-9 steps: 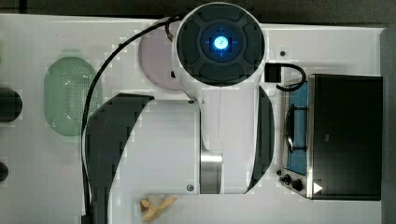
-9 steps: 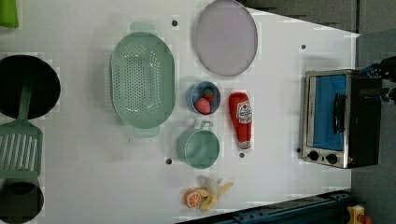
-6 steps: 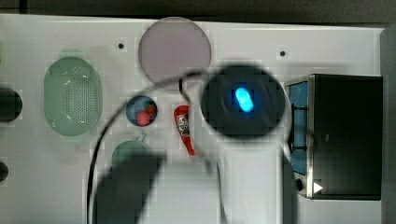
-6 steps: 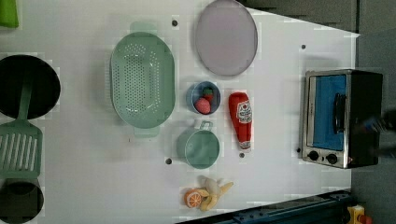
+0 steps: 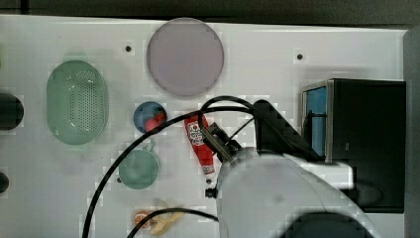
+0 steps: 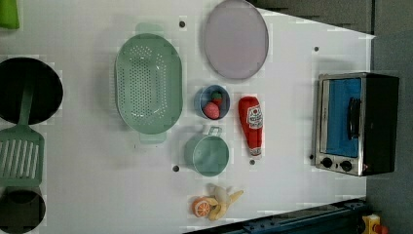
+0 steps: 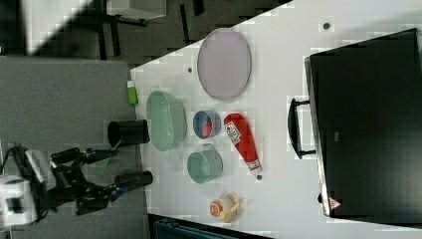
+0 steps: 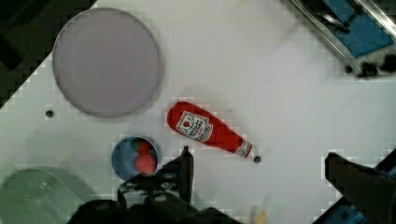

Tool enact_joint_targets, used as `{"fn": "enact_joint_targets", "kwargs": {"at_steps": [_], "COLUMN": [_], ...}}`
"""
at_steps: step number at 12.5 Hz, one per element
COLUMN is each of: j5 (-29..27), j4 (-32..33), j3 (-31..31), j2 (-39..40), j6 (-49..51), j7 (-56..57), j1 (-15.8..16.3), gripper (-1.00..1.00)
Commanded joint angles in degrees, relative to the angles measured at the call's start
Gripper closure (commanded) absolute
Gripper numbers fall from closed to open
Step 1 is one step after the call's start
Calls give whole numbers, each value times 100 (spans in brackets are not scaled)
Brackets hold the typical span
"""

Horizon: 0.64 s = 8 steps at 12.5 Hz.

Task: Pick ketchup from table and place on oven.

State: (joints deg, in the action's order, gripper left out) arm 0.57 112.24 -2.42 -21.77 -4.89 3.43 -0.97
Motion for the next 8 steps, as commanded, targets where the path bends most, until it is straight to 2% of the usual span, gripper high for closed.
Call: {"fn": "enact_joint_targets", "kwargs": {"at_steps": [1, 4, 8], "j5": [-25, -25, -24], "j4": [1010, 1815, 2710], "j3": [272, 381, 518], "j2": [699, 993, 1670], "j6": [-368, -1457, -3332], "j7": [1545, 3113, 3898], "j1": [100, 160, 224], "gripper": [-100, -100, -100]}}
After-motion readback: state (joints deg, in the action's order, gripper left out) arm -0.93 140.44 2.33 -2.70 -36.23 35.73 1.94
